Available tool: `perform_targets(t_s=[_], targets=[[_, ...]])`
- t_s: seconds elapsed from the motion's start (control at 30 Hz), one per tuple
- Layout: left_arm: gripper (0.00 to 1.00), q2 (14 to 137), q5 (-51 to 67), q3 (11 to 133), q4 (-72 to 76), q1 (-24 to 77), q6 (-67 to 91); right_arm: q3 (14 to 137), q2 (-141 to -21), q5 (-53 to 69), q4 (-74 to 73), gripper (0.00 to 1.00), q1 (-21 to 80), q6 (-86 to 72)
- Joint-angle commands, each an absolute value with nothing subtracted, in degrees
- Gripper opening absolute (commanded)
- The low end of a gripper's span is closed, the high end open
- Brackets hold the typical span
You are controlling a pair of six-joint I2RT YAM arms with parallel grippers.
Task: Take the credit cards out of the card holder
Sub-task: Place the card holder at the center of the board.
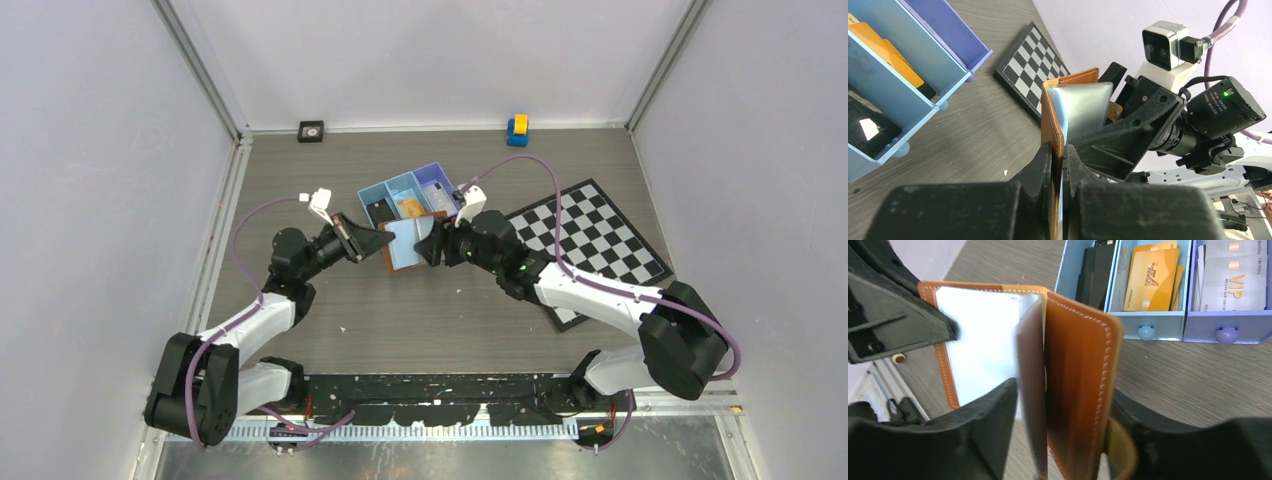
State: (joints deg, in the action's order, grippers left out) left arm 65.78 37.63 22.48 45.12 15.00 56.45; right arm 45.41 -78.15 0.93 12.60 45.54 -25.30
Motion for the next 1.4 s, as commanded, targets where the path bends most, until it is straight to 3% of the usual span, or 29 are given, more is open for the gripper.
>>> perform_targets(t_s=[0.0,0.1,0.17,0.3,0.47,0.9,1.13,1.37], targets=[[0.00,65.75,39.29,24.51,50.28,15.47,55.87,43.19,-76.42,-0.75,20.59,0.53,44.47,-27.80],[0.12,66.99,39.23,25.13,49.99,15.55,56.17,40.99,-75.28,-2.28,23.30,0.26,44.02,-29.02],[0.20,67.88,39.76,25.58,49.84,15.71,56.56,41.03,-75.43,-2.28,23.38,0.14,43.79,-29.64],[0.34,69.47,40.21,25.97,49.83,16.55,56.43,40.76,-75.69,-2.26,23.66,0.01,43.12,-31.56],[0.34,69.95,40.44,26.28,49.85,17.38,56.01,38.54,-75.28,-0.80,26.44,0.00,40.67,-35.94],[0.18,70.21,36.77,29.57,37.71,19.25,49.98,39.64,-76.99,10.01,29.06,0.00,39.14,-37.67],[0.45,59.31,24.58,27.03,25.47,19.16,45.06,37.60,-73.76,7.35,29.46,0.00,38.15,-38.75],[0.57,63.19,28.04,29.85,23.35,19.16,45.16,36.65,-72.50,9.30,30.96,0.01,36.76,-40.05]])
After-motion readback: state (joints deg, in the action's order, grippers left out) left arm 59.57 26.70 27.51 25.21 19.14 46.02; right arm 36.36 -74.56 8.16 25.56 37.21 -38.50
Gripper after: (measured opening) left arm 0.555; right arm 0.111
